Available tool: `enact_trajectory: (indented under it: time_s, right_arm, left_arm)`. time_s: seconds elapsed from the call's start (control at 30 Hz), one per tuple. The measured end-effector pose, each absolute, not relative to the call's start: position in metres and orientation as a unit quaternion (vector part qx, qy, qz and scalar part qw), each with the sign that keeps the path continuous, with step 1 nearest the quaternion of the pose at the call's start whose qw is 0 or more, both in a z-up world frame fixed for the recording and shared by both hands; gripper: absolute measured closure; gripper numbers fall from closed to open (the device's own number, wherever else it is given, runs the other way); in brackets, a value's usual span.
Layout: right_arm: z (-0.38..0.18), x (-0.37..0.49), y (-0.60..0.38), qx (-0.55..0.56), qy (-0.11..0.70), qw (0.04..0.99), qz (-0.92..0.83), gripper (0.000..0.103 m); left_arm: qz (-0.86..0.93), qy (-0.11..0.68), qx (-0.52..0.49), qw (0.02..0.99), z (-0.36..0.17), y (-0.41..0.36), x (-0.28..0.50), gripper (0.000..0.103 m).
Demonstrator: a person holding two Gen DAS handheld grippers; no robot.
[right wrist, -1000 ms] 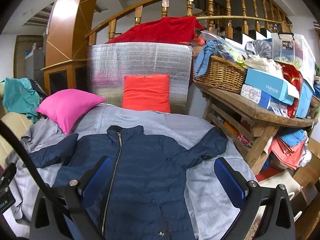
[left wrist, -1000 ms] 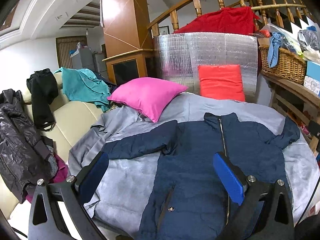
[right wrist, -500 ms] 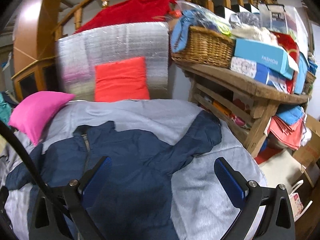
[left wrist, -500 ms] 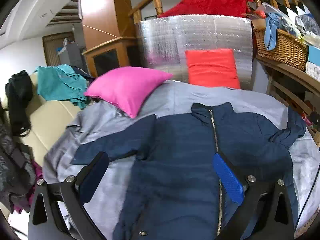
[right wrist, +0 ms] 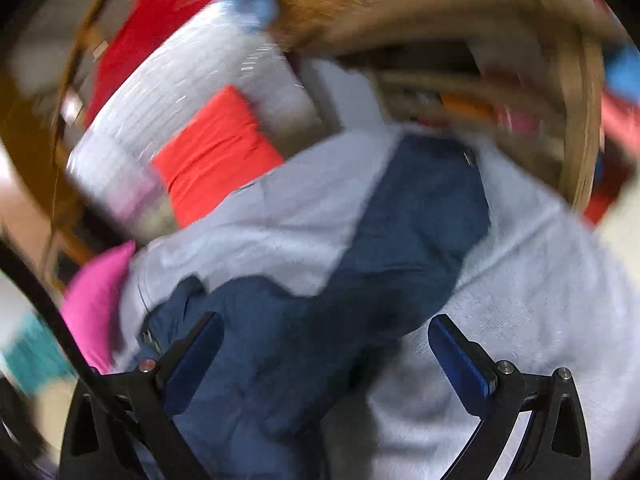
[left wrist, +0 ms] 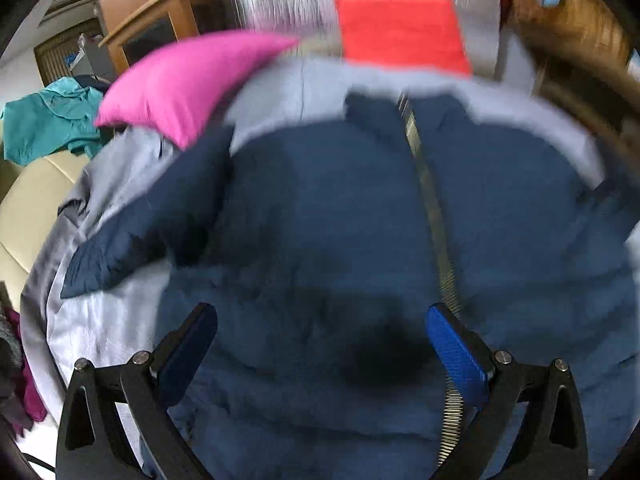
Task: Fold large clothes
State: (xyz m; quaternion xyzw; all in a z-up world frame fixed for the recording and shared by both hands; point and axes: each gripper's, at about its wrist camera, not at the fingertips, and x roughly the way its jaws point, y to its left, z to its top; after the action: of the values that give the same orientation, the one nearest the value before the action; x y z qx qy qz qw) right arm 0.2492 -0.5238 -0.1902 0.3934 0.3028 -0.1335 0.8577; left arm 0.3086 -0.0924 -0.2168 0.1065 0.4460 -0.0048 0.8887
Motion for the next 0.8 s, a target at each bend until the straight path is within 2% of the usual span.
enact_trajectory:
  time_s: [0.13, 0.33, 0.4, 0.47, 0.5, 0.6, 0.8]
  right_arm:
    - [-0.230, 0.255, -0.576, 0.495, 0.285, 0.812, -0.125, 0.003]
    - [-0.267, 0.283, -0.609, 0.541, 0.292, 0.776, -0.141, 0.011]
    - [-0.281, 0.293, -0.610, 0.550, 0.305, 0.765, -0.140, 0.037]
    - [-0.287, 0.299, -0.605, 0.556, 0.302, 0.765, -0.124, 0.054]
    - [-0.285, 0.299, -0.602, 0.551, 0.299, 0.769, -0.126, 0.063]
    - [-0.254, 0.297, -0.583, 0.497, 0.279, 0.811, -0.132, 0.073]
    - [-0.169, 0.273, -0.505, 0.399, 0.220, 0.889, -0.047, 0.074]
  left_arm:
    - [0.013, 0.457, 0.124, 0.881, -0.239, -0.092, 0.324, 0.000]
    - [0.010, 0.448, 0.115, 0.887, -0.249, -0.091, 0.329, 0.000]
    - [0.005, 0.450, 0.098, 0.887, -0.250, -0.088, 0.330, 0.000]
    - [-0.004, 0.459, 0.078, 0.885, -0.252, -0.079, 0.333, 0.000]
    - [-0.008, 0.463, 0.069, 0.884, -0.252, -0.076, 0.336, 0.000]
    - [-0.015, 0.474, 0.064, 0.878, -0.250, -0.074, 0.336, 0.000]
    - [-0.031, 0.460, 0.049, 0.886, -0.231, -0.066, 0.328, 0.000]
